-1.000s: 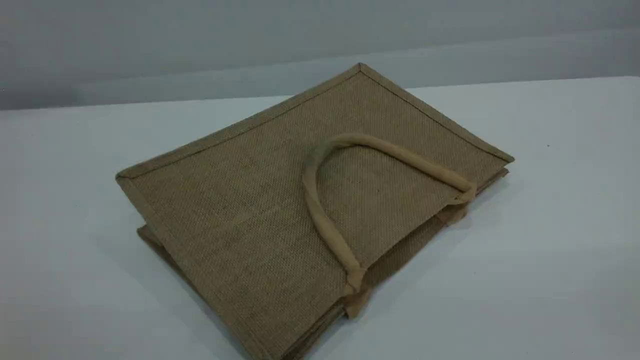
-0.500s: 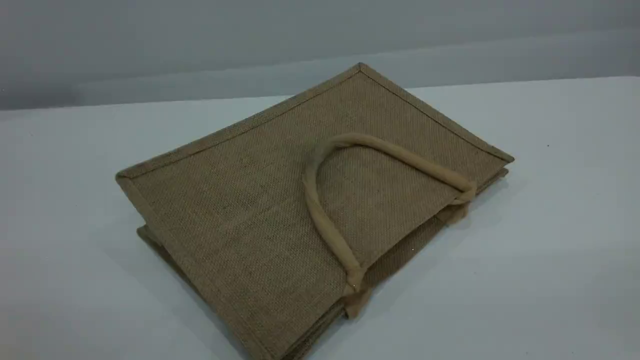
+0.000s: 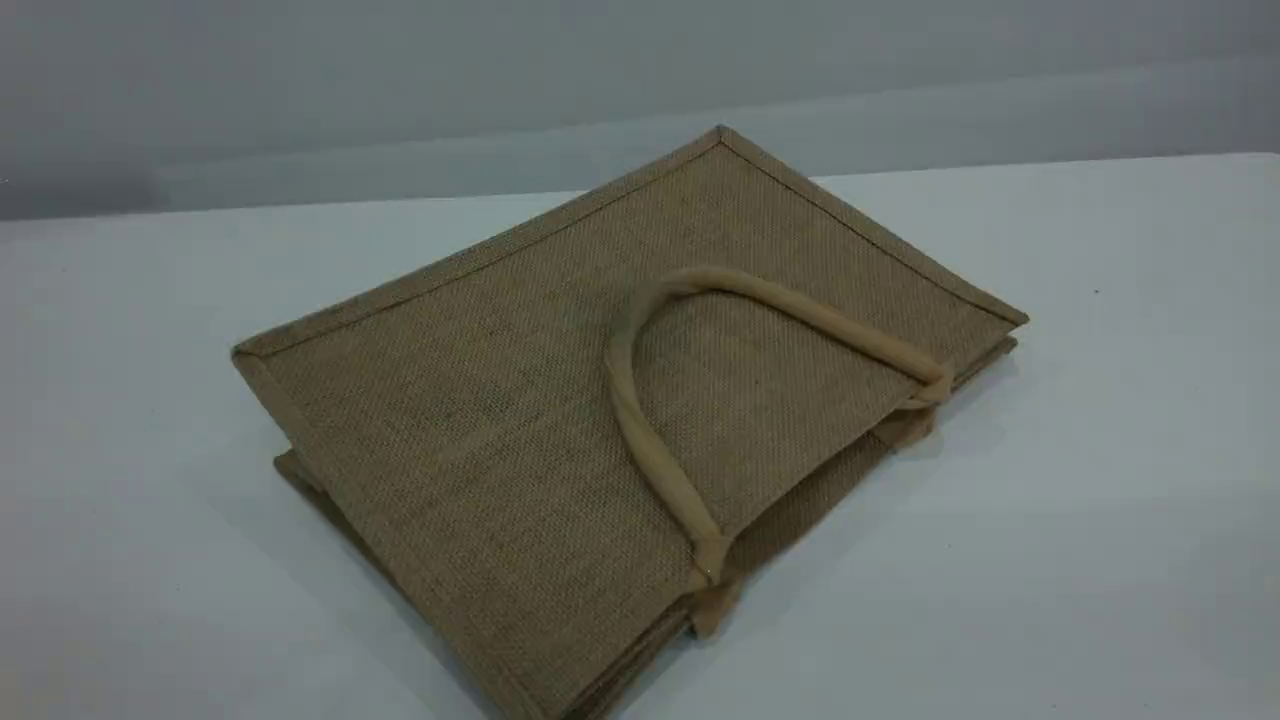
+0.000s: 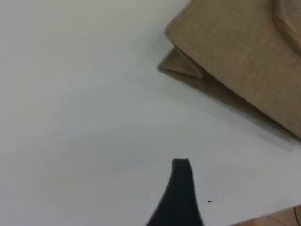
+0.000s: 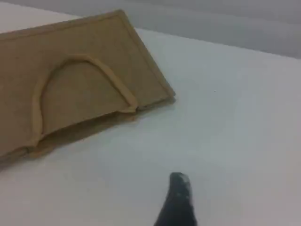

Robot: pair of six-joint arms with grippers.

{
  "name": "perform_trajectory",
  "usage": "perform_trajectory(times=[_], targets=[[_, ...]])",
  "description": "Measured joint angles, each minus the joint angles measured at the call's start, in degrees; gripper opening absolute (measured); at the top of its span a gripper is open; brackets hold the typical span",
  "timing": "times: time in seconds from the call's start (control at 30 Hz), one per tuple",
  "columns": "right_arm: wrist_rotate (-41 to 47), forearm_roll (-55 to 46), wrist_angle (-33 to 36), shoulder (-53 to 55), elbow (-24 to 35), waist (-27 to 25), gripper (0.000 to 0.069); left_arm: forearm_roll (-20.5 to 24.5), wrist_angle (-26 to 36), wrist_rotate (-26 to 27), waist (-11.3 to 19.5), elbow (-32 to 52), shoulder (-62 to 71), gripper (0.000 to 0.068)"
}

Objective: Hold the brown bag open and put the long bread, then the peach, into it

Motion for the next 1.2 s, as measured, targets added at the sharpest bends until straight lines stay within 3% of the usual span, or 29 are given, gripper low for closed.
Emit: perform_trajectory(times=[0.37, 0.63, 0.77, 1.2], targets=[[-0.1, 0.1, 0.0, 0.0, 0.0, 0.0, 0.0447, -0.2, 0.0, 0.4, 0.6, -0.1, -3.8, 0.0574], [-0.1, 0.1, 0.0, 0.0, 0.0, 0.0, 0.0398, -0.3, 0.0, 0.4, 12.4, -0.1, -9.7, 0.0574], [-0.1, 0.1, 0.0, 0.0, 0.0, 0.0, 0.0382, -0.3, 0.0, 0.4, 16.2, -0.1, -9.7, 0.0574], [-0.1, 0.1, 0.0, 0.0, 0.0, 0.0, 0.0357, -0.3, 0.0, 0.4, 16.5, -0.1, -9.6, 0.0574]])
